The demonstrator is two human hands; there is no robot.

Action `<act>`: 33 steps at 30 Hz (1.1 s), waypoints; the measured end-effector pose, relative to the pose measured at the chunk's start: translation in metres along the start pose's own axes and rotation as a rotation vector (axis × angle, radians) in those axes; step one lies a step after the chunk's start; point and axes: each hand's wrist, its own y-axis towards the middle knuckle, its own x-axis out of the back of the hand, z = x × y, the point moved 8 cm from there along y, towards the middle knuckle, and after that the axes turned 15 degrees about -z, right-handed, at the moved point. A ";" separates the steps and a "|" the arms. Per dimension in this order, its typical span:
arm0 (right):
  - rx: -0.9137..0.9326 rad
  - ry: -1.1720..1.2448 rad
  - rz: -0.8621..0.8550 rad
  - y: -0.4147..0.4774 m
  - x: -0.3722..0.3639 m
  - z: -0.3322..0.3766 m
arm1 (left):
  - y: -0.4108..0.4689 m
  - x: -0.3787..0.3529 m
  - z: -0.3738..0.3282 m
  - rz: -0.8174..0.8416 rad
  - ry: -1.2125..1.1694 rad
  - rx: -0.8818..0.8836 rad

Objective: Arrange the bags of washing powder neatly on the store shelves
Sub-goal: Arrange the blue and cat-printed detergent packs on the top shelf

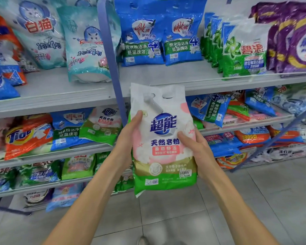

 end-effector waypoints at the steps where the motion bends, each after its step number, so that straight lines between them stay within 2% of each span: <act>1: -0.003 -0.013 0.012 0.003 0.001 0.002 | 0.002 -0.002 -0.001 -0.010 -0.002 0.010; 4: -0.019 -0.066 0.071 0.012 0.007 0.005 | 0.014 -0.006 -0.006 -0.056 0.003 0.000; 7: -0.024 -0.146 0.071 0.025 0.021 0.009 | 0.021 -0.016 -0.016 -0.113 0.027 -0.113; 10: 0.073 -0.225 0.081 0.041 0.032 0.030 | 0.014 -0.044 -0.013 -0.102 0.050 -0.209; 15: 0.199 -0.198 0.074 0.065 0.051 0.073 | -0.004 -0.076 -0.005 -0.184 0.031 -0.354; 19: 0.325 -0.258 0.128 0.076 0.054 0.110 | -0.013 -0.084 -0.013 -0.294 0.024 -0.469; 22: 0.456 -0.307 0.199 0.073 0.056 0.144 | -0.026 -0.095 -0.019 -0.313 0.051 -0.562; 28: 0.631 -0.442 0.176 0.083 0.061 0.180 | -0.020 -0.117 -0.016 -0.325 0.007 -0.507; 30: 0.590 -0.487 0.193 0.090 0.066 0.177 | -0.017 -0.120 -0.012 -0.345 0.007 -0.482; 33: 0.568 -0.402 0.202 0.094 0.070 0.183 | -0.011 -0.126 -0.022 -0.337 0.012 -0.487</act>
